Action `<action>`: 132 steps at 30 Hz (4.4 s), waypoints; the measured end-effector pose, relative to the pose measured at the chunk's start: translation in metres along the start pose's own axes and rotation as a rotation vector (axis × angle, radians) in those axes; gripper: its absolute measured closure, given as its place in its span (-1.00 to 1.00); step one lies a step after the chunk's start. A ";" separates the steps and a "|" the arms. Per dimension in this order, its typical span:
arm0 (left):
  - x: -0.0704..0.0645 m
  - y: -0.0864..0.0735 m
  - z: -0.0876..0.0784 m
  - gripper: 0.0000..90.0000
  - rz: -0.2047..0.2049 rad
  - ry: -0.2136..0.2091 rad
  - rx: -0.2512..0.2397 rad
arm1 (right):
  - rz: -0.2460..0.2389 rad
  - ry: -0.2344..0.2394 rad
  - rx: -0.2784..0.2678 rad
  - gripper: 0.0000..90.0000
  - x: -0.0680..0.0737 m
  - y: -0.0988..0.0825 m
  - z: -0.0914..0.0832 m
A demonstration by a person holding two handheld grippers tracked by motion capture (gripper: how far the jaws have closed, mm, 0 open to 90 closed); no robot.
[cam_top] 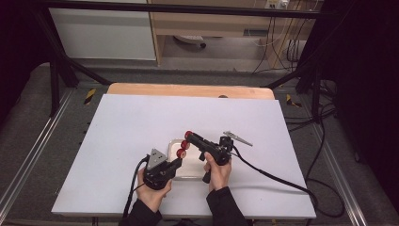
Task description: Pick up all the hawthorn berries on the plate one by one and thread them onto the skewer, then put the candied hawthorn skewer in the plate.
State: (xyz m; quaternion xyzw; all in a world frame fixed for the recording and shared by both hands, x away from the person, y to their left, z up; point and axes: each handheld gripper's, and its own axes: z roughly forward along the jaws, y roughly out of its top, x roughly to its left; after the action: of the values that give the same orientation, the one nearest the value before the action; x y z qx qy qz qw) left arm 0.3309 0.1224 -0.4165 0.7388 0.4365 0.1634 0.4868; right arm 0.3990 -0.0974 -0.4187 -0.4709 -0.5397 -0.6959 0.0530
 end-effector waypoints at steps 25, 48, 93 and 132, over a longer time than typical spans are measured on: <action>0.036 -0.001 -0.017 0.96 0.087 -0.044 0.083 | -0.455 -0.254 0.370 -0.87 -0.015 0.013 -0.041; 0.038 0.028 0.005 0.96 0.171 -0.097 0.263 | -0.577 -0.365 0.563 -0.98 -0.059 0.005 -0.116; 0.014 0.021 0.061 0.95 0.210 0.005 0.502 | -0.541 -0.377 0.519 -0.98 -0.068 0.009 -0.148; 0.099 -0.018 -0.037 -0.83 0.238 -0.097 0.260 | -0.531 -0.384 0.523 -0.99 -0.068 0.009 -0.148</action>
State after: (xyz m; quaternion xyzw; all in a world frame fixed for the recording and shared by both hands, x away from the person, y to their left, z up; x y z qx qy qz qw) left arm 0.3531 0.2255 -0.4328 0.8490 0.3393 0.1264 0.3849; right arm 0.3526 -0.2493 -0.4567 -0.4073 -0.8008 -0.4246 -0.1121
